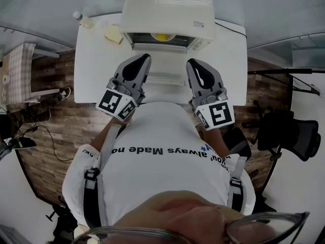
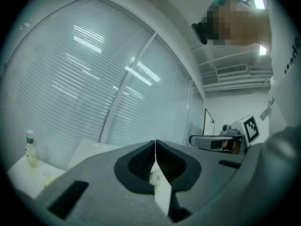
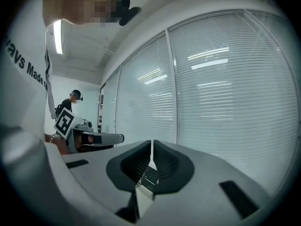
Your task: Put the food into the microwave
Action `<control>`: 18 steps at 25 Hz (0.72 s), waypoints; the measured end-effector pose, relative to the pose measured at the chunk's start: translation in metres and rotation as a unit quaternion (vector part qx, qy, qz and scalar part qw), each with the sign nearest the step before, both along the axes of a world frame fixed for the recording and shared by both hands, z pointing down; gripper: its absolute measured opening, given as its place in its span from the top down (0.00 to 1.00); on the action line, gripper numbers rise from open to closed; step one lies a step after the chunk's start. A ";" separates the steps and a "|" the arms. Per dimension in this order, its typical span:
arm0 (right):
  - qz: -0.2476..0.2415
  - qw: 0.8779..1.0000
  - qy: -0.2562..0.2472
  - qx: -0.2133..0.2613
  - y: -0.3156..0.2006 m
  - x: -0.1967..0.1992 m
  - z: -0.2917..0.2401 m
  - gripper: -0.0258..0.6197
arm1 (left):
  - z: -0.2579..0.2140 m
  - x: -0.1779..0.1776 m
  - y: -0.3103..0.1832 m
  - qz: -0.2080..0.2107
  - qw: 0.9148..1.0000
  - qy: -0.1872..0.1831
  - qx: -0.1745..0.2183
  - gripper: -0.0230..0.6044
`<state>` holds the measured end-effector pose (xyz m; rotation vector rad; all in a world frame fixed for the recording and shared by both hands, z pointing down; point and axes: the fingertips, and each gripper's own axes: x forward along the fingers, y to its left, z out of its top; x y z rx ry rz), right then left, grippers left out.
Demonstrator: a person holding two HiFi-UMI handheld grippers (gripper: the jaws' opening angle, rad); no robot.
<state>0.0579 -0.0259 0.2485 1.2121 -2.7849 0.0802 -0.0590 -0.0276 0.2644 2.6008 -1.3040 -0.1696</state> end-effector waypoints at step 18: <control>0.008 1.000 -0.009 0.006 0.005 0.002 -0.005 0.93 | -0.007 -0.003 -0.001 -0.005 1.000 -0.001 0.009 0.94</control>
